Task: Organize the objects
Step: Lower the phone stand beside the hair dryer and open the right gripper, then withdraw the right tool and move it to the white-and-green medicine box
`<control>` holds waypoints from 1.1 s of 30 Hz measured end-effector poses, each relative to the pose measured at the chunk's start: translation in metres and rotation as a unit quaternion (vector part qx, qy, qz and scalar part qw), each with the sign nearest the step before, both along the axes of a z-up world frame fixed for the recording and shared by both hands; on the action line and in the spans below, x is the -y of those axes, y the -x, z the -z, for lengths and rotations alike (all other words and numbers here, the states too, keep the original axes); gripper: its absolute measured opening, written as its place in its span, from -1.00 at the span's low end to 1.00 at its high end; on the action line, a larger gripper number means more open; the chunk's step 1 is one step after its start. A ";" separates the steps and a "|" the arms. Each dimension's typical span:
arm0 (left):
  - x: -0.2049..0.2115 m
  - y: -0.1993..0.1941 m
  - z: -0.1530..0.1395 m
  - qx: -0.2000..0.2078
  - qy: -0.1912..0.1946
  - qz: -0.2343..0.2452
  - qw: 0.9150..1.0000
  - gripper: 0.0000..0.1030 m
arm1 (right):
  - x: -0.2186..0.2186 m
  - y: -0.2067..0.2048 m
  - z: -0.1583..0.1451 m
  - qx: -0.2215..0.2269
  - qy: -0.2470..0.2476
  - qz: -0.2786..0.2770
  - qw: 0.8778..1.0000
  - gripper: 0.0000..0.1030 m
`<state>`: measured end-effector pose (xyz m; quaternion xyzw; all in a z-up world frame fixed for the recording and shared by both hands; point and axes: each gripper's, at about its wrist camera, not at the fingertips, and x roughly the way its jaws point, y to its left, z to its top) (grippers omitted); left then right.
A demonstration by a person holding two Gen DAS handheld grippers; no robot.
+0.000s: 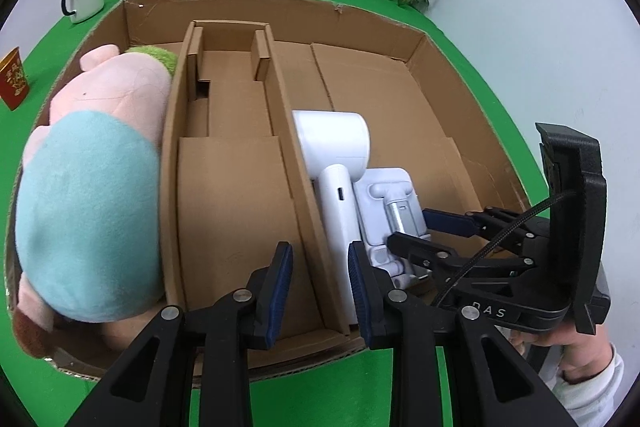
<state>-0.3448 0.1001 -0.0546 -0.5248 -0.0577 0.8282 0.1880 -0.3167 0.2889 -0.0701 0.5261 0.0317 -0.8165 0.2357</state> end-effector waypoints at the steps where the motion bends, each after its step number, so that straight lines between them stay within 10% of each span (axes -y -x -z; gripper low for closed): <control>1: 0.002 -0.001 0.000 0.000 0.003 -0.002 1.000 -0.47 | 0.002 0.000 0.000 0.001 -0.004 -0.004 1.000 -0.04; 33: 0.000 -0.003 -0.004 0.001 0.031 -0.005 1.000 -0.43 | 0.009 -0.002 0.001 0.021 -0.001 0.006 1.000 -0.04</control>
